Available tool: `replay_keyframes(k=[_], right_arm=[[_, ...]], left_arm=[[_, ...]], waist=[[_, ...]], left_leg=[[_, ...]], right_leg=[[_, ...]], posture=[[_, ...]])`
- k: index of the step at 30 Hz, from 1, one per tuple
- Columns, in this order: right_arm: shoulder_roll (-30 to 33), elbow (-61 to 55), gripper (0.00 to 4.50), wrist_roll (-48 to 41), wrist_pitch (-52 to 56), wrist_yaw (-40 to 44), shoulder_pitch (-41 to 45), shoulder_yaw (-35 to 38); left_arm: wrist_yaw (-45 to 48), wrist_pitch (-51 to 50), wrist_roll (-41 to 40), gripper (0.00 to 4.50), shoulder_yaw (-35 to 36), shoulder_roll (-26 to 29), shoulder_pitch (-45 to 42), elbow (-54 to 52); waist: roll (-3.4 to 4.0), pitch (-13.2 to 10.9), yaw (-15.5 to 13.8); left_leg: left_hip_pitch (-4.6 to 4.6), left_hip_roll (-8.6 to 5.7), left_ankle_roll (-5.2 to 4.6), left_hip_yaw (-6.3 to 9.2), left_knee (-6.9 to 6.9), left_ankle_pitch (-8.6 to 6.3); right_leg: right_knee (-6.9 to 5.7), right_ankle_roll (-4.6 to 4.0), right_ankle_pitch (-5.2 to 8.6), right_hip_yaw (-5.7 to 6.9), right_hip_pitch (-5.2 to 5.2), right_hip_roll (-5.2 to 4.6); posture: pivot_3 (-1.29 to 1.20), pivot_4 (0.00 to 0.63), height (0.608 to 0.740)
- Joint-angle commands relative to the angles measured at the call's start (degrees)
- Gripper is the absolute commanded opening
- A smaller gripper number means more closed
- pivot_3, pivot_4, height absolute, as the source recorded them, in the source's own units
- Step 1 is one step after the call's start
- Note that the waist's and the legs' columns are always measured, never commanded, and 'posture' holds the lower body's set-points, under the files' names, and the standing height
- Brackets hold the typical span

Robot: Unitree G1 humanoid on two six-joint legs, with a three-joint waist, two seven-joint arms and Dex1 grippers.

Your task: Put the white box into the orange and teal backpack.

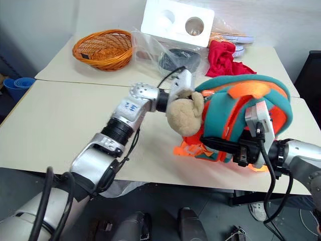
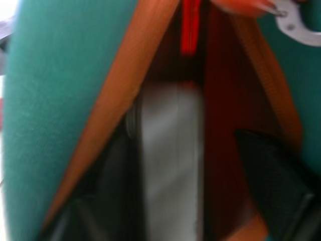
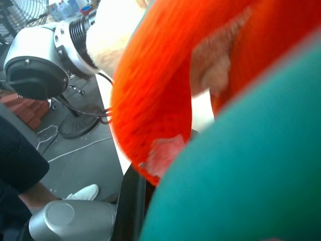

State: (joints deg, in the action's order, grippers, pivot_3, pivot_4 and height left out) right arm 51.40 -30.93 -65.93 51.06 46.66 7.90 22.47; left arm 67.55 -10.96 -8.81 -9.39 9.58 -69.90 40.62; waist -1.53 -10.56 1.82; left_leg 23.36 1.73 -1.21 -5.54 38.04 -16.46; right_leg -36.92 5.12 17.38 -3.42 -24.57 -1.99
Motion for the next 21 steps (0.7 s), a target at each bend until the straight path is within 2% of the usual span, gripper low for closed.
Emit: replay_keyframes(k=[1,4,7,10,13,16,21], right_arm=[[-0.66,-1.63,0.00,-0.44,-1.45,-1.06,-0.31,0.90],[-1.04,-2.17,0.00,-0.56,-1.62,-1.64,-1.00,0.99],[-1.10,-2.47,0.00,-0.79,-1.87,-2.06,-1.50,0.93],[-1.11,-2.70,0.00,-1.09,-2.10,-2.51,-1.82,0.77],[-1.13,-2.66,0.00,-1.32,-2.12,-2.95,-1.61,0.59],[-1.07,-2.80,0.00,-2.09,-1.97,-3.47,-1.20,0.67],[-1.34,-2.98,0.00,-3.91,-2.04,-4.89,-0.83,1.24]], left_arm=[[7.52,-5.51,-6.40,4.46,4.81,6.70,1.29,-7.08],[15.32,-13.61,-11.81,4.46,7.00,14.06,3.07,-12.04],[17.06,-21.07,-16.24,4.46,8.54,17.50,3.22,-16.56],[14.44,-26.57,-19.79,4.46,9.39,16.56,3.70,-22.15],[13.27,-28.11,-20.59,4.46,6.98,15.01,5.89,-28.13],[8.86,-24.16,-15.96,4.46,2.42,12.07,7.58,-30.43],[0.10,-15.19,-6.78,4.46,-3.41,7.95,8.28,-27.24]], waist=[[0.02,0.01,0.18],[0.02,0.01,0.11],[0.01,0.01,-0.28],[0.01,0.01,-1.03],[0.01,0.01,-1.43],[0.01,0.01,-1.62],[0.01,0.01,-1.55]], left_leg=[[-0.08,0.00,0.02,0.01,-0.01,0.01],[-0.09,0.06,0.20,0.07,-0.01,0.10],[-0.07,0.05,0.22,0.11,0.02,0.11],[-0.03,-0.06,0.17,0.19,0.11,0.09],[-0.03,-0.16,0.05,0.15,0.17,0.03],[-0.07,-0.14,0.07,0.14,0.16,0.04],[-0.09,-0.14,0.07,0.13,0.16,0.05]], right_leg=[[-0.03,-0.01,0.00,-0.03,0.02,0.06],[-0.08,-0.07,0.04,-0.01,0.02,0.09],[-0.09,-0.09,0.05,0.02,0.02,0.07],[-0.07,-0.09,0.05,0.13,0.10,-0.12],[-0.04,-0.06,0.04,0.11,0.15,-0.21],[-0.06,-0.06,0.03,0.08,0.15,-0.18],[-0.10,-0.06,0.03,0.02,0.14,-0.12]], posture=[[0.00,0.150,0.740],[0.00,0.150,0.740],[0.00,0.150,0.740],[0.00,0.150,0.740],[0.00,0.150,0.740],[0.00,0.150,0.740],[0.00,0.150,0.740]])
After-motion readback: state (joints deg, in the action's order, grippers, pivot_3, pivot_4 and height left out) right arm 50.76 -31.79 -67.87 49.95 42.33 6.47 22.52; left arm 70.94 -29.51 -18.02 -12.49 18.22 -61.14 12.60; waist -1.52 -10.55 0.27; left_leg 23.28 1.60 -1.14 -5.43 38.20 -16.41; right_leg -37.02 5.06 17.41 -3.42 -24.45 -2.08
